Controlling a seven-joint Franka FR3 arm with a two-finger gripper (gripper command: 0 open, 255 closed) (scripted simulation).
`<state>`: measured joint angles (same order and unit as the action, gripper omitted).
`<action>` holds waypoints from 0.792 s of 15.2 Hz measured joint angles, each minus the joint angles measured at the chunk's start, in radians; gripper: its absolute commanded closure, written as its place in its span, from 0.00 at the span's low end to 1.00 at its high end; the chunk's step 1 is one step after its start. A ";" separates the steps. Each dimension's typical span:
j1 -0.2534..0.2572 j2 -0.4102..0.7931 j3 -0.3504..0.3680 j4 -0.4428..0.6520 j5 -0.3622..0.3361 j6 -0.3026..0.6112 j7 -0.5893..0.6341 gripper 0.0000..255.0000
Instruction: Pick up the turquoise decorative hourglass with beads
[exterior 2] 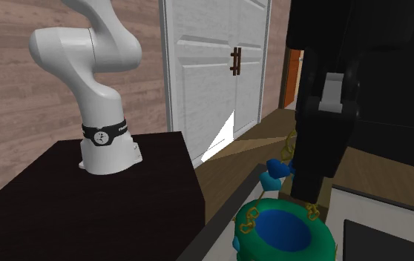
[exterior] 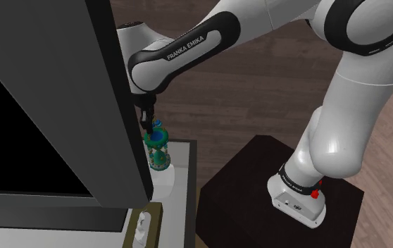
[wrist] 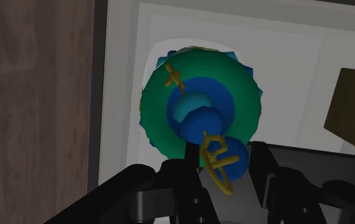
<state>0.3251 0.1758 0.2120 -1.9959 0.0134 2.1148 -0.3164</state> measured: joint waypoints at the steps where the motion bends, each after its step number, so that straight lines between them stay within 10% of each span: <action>1: -0.001 -0.005 0.000 0.002 0.001 -0.008 -0.002 1.00; 12: -0.003 -0.059 0.002 0.082 0.012 -0.141 -0.003 1.00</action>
<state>0.3220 0.1166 0.2138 -1.9136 0.0258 1.9735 -0.3196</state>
